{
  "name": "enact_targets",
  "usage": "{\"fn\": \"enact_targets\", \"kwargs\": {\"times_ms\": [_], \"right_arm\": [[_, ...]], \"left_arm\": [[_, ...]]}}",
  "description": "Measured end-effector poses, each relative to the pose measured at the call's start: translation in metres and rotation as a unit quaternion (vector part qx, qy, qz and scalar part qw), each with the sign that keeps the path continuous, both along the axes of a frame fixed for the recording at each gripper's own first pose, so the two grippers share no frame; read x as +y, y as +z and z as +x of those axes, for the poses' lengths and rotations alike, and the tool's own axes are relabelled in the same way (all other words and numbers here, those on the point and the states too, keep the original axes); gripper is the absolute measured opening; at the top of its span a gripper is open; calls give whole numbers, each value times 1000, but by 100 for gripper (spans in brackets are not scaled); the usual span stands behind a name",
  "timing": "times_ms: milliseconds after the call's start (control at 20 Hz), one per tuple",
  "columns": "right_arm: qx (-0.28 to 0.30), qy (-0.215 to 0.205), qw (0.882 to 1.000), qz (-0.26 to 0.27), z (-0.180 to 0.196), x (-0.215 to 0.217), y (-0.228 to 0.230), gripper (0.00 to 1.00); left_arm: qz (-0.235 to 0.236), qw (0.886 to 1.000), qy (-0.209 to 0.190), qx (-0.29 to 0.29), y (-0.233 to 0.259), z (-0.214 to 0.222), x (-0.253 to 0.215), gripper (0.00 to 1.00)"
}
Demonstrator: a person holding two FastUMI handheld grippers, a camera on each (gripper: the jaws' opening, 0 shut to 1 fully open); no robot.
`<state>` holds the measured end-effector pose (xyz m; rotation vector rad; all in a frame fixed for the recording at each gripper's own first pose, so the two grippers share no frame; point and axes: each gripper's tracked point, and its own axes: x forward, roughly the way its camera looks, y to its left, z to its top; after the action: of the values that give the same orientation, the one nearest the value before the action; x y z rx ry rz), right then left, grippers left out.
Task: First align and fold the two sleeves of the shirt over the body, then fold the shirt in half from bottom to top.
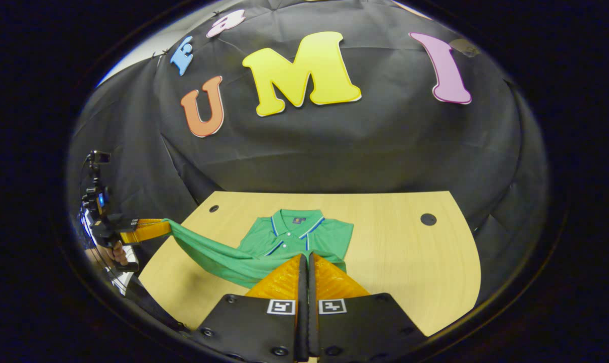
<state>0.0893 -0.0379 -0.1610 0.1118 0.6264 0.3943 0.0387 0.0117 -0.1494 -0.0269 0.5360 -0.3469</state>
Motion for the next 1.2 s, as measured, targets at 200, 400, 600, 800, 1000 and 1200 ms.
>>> {"fn": "enact_targets", "kwargs": {"times_ms": [200,400,600,800,1000,1200], "right_arm": [[-8,-14,1000,7,32,-3,0,2],[-10,-29,999,17,70,-6,-4,2],[-11,-32,999,15,104,-2,-15,2],[-10,-32,999,7,135,4,-33,2],[-20,-33,999,-21,168,5,-57,2],[-15,-28,999,-38,193,9,-90,0]], "left_arm": [[5,1000,16,-15,4,33,7,3],[-3,999,38,-27,8,65,15,3],[0,998,56,-30,-1,90,20,3],[0,997,65,-35,-15,125,13,3],[7,996,73,-51,-32,159,16,3],[15,996,80,-29,-76,185,19,3]]}}
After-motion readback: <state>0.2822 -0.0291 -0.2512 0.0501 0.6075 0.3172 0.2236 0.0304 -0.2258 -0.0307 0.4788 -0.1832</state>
